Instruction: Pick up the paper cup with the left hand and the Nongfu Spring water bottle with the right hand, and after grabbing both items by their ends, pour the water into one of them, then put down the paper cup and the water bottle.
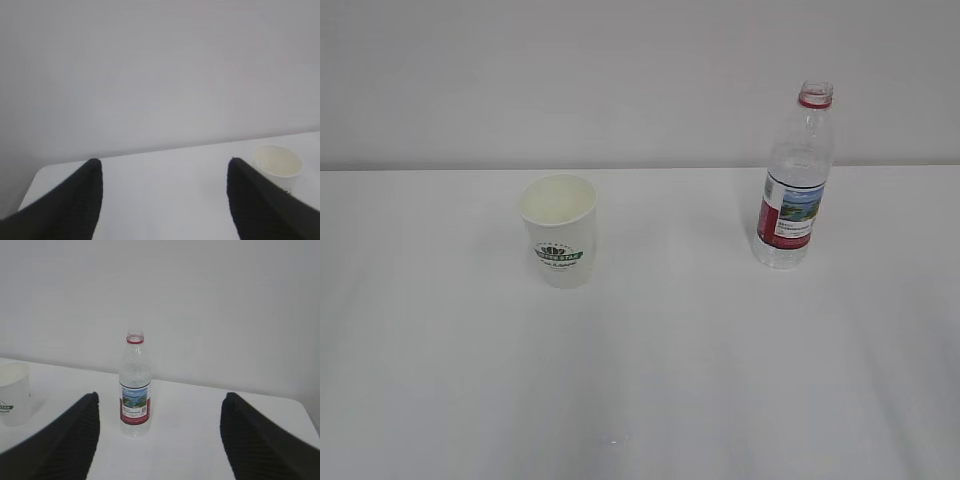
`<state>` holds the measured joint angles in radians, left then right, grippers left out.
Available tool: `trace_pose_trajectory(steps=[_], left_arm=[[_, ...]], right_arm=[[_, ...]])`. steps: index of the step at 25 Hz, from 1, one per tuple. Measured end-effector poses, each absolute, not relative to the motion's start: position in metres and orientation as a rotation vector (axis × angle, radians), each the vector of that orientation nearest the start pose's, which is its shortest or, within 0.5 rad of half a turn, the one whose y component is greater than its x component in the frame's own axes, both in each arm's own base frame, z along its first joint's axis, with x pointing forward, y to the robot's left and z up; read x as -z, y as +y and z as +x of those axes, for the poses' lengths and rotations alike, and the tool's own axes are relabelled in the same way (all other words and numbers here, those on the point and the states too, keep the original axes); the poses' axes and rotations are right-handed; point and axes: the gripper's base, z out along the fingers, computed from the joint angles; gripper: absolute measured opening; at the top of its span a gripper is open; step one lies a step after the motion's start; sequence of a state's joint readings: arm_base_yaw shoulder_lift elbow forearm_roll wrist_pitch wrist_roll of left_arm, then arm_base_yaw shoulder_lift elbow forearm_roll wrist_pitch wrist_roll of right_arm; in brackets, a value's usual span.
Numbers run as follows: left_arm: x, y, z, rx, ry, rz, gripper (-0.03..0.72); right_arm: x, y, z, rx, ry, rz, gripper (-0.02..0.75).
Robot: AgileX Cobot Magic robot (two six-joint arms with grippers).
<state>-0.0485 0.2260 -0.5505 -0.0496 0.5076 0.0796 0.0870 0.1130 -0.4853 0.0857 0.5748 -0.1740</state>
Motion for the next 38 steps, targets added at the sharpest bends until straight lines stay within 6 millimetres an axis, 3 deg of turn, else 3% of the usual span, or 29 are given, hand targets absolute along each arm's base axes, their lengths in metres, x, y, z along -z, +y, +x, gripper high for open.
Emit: trace_pose_trajectory(steps=[10, 15, 22, 38], left_arm=[[-0.348, -0.005, 0.086, 0.023, 1.578, 0.072, 0.549], [-0.349, -0.006, 0.105, 0.018, 1.567, 0.069, 0.547], [-0.346, -0.006, 0.131, -0.025, 1.557, 0.100, 0.540], [-0.330, -0.009, 0.193, -0.025, 1.502, 0.096, 0.522]], right_arm=[[-0.327, 0.008, 0.058, -0.018, 1.597, -0.169, 0.568], [-0.329, 0.007, 0.071, 0.075, 1.591, -0.227, 0.568], [-0.326, 0.008, 0.094, 0.123, 1.629, -0.267, 0.568], [-0.327, 0.014, 0.154, 0.124, 1.505, -0.258, 0.568]])
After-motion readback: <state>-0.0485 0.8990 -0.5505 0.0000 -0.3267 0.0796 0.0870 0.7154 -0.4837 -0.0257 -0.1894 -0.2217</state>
